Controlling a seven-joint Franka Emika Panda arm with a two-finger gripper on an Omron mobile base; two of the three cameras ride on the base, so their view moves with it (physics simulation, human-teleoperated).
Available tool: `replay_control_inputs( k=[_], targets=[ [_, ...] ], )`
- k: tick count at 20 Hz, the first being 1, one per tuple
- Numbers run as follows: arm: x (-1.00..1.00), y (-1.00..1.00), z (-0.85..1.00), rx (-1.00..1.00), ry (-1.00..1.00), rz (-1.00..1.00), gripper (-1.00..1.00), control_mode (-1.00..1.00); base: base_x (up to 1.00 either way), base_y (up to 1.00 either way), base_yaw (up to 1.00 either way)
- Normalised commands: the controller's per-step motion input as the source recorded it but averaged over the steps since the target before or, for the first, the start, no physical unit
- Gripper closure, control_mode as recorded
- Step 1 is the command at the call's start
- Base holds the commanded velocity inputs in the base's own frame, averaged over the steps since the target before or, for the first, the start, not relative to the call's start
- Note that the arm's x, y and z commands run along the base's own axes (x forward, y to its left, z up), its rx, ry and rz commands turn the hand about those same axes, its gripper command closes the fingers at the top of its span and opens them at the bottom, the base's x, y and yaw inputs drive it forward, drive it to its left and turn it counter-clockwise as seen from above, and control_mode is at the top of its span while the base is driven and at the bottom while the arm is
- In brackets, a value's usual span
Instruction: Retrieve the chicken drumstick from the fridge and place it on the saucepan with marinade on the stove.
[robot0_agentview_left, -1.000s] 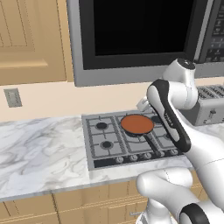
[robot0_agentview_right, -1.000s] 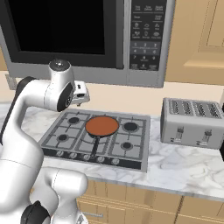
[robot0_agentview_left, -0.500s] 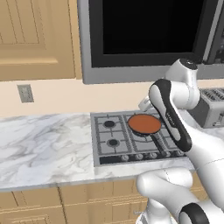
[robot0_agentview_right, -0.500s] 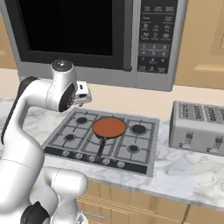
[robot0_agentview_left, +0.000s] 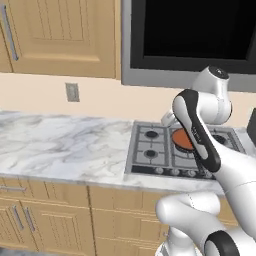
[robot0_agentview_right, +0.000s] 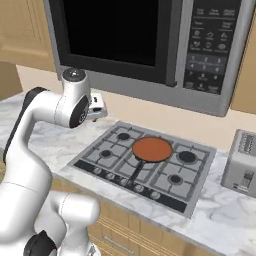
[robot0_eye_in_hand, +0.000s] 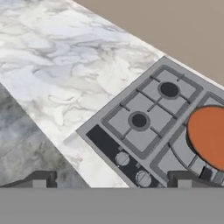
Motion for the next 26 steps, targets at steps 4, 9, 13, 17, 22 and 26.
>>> replay_control_inputs(
  k=[4, 9, 13, 17, 22, 26],
  targets=[
    [0.0, 0.0, 0.0, 0.0, 0.0, 0.0, -1.0, 1.0, -0.26, 0.0, 0.55],
    [0.0, 0.0, 0.0, 0.0, 0.0, 0.0, -1.0, 1.0, -0.12, 0.03, 0.7],
    [0.0, 0.0, 0.0, 0.0, 0.0, 0.0, -1.0, 1.0, 0.0, 0.22, 0.79],
    [0.0, 0.0, 0.0, 0.0, 0.0, 0.0, -1.0, 1.0, 0.0, 0.16, 0.86],
    [0.0, 0.0, 0.0, 0.0, 0.0, 0.0, -1.0, 1.0, 0.36, 0.17, 0.75],
    [0.0, 0.0, 0.0, 0.0, 0.0, 0.0, -1.0, 1.0, 0.68, 0.08, 0.69]
  ],
)
